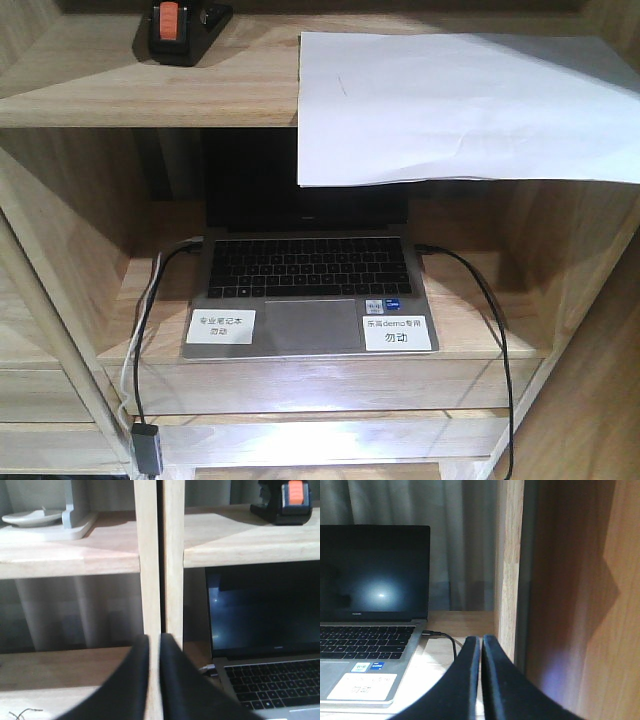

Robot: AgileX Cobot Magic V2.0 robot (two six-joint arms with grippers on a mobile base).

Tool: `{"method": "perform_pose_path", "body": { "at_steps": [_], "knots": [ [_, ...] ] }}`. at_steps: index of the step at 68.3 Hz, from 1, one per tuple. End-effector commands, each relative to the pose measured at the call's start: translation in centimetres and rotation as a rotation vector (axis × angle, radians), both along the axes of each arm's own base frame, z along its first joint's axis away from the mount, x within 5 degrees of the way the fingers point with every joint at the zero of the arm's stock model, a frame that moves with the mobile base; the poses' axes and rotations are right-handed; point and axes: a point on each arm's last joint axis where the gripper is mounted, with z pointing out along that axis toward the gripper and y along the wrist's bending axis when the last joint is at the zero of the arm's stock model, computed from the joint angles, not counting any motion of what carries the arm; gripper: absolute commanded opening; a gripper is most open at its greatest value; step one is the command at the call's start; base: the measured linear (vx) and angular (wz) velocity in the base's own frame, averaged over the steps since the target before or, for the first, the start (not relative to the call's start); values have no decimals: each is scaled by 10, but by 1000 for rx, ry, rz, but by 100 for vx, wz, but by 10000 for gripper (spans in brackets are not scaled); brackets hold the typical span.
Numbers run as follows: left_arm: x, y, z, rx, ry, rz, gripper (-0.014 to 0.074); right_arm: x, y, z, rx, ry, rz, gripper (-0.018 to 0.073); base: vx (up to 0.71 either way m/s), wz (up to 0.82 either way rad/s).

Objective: Grab stapler and paper to desk for stapling

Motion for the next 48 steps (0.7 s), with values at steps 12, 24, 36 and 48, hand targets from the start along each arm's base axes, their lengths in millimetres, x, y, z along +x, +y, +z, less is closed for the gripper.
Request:
{"method": "perform_pose_path", "body": {
  "at_steps": [12, 24, 36, 48],
  "knots": [
    [1, 0, 16, -20, -90, 2, 442, -1, 0, 6, -14, -83, 2, -9, 0, 0],
    [1, 0, 16, -20, -92, 2, 527, -1, 0, 6, -14, -83, 2, -9, 0, 0],
    [1, -2, 16, -62, -95, -19, 522, -1, 0, 6, -14, -83, 2, -9, 0, 0],
    [9, -13, 16, -109, -86, -124, 522, -1, 0, 6, -14, -83, 2, -9, 0, 0]
  ]
}}
